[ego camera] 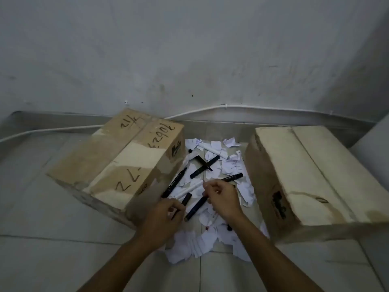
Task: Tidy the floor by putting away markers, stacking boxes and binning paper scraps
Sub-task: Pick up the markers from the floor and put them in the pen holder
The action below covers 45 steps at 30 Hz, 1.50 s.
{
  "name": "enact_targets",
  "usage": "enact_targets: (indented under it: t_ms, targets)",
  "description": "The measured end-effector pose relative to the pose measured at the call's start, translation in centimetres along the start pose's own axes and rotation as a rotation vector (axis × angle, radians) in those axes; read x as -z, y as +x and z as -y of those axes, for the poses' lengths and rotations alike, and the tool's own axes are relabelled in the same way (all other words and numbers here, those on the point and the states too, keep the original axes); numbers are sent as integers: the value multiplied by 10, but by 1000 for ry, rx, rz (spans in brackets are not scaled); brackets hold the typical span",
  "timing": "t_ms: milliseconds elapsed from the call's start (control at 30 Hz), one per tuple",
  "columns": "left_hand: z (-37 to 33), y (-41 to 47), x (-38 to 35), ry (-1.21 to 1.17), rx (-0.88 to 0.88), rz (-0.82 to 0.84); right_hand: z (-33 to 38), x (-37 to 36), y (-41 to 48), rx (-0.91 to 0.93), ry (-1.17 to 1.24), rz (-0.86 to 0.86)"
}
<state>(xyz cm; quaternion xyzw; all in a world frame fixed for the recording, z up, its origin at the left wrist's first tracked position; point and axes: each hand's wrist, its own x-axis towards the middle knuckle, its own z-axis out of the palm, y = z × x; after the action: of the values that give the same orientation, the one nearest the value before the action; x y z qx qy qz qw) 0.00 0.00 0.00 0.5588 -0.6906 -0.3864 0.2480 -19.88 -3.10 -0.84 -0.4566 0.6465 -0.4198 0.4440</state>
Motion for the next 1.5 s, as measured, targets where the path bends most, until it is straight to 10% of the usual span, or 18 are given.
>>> enact_targets:
  t_ms: [633,1500]
  targets:
    - [31,75,-52,242,-68,-105,9,-26,177,37,-1124,24]
    - [24,76,-47,535,59,-83,13,26,148,332,-685,115]
